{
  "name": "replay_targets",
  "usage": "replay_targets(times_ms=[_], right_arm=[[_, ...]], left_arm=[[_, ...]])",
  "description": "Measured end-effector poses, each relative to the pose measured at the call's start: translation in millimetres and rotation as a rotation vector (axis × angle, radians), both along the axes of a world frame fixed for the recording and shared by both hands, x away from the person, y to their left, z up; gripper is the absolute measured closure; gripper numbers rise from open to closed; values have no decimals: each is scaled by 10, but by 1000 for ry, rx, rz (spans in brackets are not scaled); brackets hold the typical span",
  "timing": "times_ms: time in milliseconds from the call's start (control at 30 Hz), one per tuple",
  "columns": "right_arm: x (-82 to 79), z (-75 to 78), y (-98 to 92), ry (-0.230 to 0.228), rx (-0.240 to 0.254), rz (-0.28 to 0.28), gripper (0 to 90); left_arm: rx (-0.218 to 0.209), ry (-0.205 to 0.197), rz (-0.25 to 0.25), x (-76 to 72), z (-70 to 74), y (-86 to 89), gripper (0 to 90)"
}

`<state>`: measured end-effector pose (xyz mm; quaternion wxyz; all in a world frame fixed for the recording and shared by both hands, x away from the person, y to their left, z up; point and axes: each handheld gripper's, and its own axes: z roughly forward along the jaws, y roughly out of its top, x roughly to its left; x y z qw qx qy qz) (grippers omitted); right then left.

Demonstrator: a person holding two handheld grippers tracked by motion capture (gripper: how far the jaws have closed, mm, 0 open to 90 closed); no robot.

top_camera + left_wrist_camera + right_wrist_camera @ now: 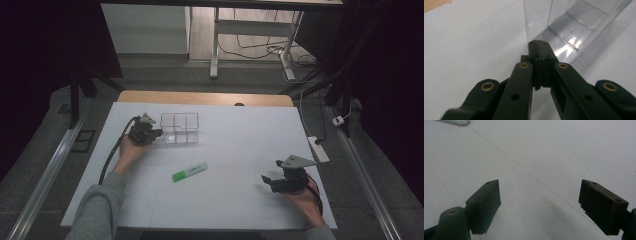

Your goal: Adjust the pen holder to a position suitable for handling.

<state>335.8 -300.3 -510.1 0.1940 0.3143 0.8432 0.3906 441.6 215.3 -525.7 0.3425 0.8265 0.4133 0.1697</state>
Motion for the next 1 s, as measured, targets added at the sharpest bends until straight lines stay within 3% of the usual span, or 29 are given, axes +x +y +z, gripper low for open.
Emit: replay_targets(times_ms=[367, 1000], right_arm=[[-17, 1, -5, 2, 1, -7, 172], [-102, 9, -85, 0, 17, -39, 177]], left_arm=[[0, -4, -28, 107, -4, -185, 887], [18, -17, -120, 218, 7, -631, 886]])
